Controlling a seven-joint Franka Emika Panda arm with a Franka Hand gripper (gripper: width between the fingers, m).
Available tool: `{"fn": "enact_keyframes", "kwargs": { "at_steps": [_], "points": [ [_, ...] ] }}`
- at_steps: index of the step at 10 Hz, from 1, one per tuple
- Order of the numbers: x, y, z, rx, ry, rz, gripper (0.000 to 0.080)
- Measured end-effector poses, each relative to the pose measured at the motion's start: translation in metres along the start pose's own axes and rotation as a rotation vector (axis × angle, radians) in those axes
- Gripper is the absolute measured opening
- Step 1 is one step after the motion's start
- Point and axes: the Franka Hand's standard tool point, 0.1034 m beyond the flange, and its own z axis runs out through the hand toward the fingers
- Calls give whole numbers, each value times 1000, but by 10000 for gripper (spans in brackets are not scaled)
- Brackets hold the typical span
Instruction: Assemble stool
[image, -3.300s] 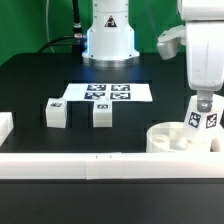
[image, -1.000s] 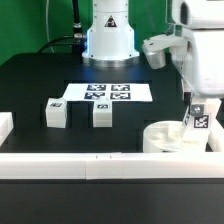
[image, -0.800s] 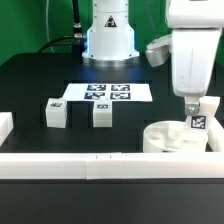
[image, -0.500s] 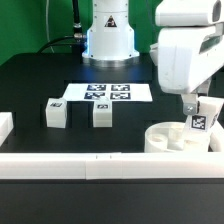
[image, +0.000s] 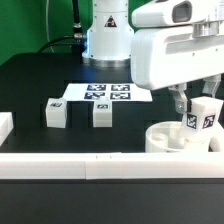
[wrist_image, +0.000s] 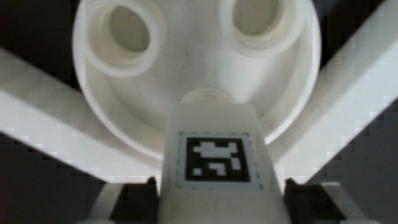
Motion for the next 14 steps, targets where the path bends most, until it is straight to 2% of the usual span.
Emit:
{"fn": "enact_keyframes", "kwargs": {
  "at_steps": [3, 8, 11, 13, 14],
  "points": [
    [2, -9, 2, 20, 39, 340, 338],
    [2, -9, 2, 48, 37, 619, 338],
    [-3, -10, 0, 88, 74, 999, 338],
    [-3, -14, 1, 124, 83, 1268, 338],
    [-3, -15, 1, 133, 78, 1355, 340]
  ]
}}
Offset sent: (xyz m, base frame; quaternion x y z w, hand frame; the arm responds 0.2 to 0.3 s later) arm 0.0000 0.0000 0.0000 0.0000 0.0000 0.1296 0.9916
